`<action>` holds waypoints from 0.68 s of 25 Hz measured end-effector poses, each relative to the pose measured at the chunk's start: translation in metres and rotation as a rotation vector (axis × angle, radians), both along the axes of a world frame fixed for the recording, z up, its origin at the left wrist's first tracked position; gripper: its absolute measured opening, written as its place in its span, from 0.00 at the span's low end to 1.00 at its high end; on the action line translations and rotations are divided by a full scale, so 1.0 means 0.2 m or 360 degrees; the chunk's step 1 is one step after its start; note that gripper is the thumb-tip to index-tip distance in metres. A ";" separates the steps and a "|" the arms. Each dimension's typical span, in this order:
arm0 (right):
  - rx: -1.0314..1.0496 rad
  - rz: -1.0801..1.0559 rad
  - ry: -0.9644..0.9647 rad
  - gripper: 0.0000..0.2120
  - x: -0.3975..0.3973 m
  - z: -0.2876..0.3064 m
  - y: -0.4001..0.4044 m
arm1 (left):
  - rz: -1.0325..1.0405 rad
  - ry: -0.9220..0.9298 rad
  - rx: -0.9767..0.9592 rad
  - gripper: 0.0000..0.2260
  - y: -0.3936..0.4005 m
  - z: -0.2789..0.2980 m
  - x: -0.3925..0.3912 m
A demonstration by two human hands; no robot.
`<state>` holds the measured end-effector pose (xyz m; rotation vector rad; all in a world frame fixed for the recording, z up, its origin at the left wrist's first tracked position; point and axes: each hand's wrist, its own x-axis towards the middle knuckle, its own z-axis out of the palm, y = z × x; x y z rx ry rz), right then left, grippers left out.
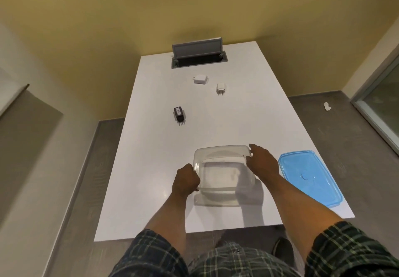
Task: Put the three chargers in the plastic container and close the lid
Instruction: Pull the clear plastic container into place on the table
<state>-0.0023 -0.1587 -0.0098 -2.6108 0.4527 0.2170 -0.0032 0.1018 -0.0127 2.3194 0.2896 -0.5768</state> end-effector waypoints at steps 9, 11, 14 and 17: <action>-0.0008 0.0136 0.0013 0.03 -0.03 -0.06 0.06 | 0.0066 0.0074 -0.0031 0.10 0.04 -0.02 -0.08; -0.0007 0.0139 0.0031 0.05 -0.04 -0.06 0.06 | 0.0059 0.0062 -0.0021 0.10 0.05 -0.02 -0.08; -0.0040 0.0184 0.0046 0.03 -0.05 -0.07 0.07 | 0.0043 0.0044 0.0006 0.08 0.05 -0.03 -0.10; -0.0055 0.0197 0.0061 0.11 -0.06 -0.07 0.07 | 0.0026 0.0035 0.0010 0.08 0.05 -0.03 -0.11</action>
